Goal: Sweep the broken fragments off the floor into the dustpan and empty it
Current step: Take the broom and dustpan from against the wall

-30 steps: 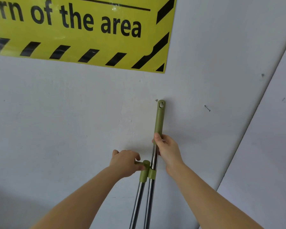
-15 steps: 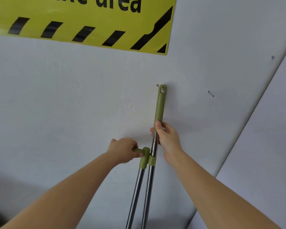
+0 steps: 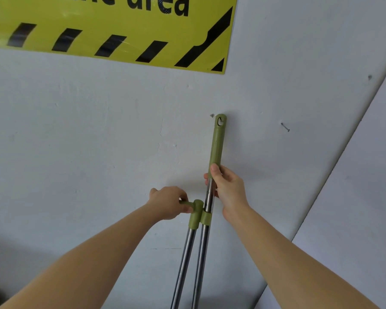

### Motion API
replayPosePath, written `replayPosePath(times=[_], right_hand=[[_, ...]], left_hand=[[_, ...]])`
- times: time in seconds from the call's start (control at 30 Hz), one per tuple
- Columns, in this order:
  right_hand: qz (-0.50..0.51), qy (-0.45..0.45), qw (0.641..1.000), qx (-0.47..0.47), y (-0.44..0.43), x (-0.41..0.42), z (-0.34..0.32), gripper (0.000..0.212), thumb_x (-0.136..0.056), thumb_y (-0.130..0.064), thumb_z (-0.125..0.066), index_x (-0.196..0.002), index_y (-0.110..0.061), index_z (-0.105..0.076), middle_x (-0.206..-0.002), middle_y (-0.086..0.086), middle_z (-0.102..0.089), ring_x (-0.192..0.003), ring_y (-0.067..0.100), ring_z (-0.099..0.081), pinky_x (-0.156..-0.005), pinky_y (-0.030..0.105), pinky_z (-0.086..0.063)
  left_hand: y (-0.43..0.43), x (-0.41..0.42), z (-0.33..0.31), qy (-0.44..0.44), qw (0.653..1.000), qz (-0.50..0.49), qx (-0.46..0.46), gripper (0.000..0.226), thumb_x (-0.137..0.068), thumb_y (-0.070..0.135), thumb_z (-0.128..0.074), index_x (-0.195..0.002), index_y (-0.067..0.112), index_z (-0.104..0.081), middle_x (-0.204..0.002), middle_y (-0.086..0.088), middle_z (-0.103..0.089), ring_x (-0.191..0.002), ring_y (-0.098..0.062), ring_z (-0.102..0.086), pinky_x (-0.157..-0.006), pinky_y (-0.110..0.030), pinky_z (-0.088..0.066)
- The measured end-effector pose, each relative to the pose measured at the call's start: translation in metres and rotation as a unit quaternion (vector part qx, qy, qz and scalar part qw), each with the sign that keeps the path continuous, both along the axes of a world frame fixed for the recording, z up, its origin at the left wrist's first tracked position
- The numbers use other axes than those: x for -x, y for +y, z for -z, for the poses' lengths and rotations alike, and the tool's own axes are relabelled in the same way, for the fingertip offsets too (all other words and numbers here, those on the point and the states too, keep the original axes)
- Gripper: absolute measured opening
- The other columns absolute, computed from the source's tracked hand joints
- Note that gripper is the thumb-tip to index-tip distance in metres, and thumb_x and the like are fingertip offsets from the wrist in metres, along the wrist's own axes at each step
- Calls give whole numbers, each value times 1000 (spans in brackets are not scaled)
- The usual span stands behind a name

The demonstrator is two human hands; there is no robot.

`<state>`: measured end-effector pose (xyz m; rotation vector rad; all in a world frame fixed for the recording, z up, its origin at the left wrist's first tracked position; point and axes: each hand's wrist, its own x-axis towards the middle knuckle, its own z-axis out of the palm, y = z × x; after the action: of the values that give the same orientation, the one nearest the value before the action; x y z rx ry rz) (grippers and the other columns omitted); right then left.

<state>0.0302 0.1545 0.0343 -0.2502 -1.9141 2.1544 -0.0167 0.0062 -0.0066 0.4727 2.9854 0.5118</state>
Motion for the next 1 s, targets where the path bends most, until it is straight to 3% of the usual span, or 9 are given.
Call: replayPosePath(times=[0.17, 0.43, 0.67, 1.0], right_hand=[[-3, 2, 1000, -2, 2, 0, -1, 5, -93, -28, -60, -91, -28, -64, -92, 6, -71, -84, 17, -66, -86, 31, -55], [-6, 7, 1000, -11, 4, -2, -3, 17, -93, -30, -60, -107, -23, -65, -93, 6, -73, -89, 19, -67, -90, 34, -54], [-10, 9, 1000, -21, 4, -8, -3, 4, -93, -31, -59, -93, -30, -63, -92, 5, -72, -90, 20, -67, -91, 36, -54], [-15, 12, 999, -39, 5, -16, -3, 7, -93, -31, -58, -97, -28, -64, -90, 3, -73, -88, 18, -67, -91, 37, -54]], left_hand=[[2, -2, -2, 1, 1000, -1, 5, 40, -85, 58, -58, -108, 26, -63, -95, 9, -58, -91, -15, -50, -86, -34, -26], [1, -6, -6, -1, 1000, -6, 5, 41, -84, 59, -59, -108, 26, -63, -94, 10, -59, -91, -15, -51, -86, -35, -27], [1, -12, -8, -7, 1000, -10, 5, 41, -84, 58, -59, -110, 26, -63, -96, 9, -59, -93, -15, -51, -89, -36, -27], [1, -21, -8, -7, 1000, -13, 12, 41, -84, 58, -58, -111, 27, -63, -96, 10, -58, -93, -13, -51, -88, -35, -27]])
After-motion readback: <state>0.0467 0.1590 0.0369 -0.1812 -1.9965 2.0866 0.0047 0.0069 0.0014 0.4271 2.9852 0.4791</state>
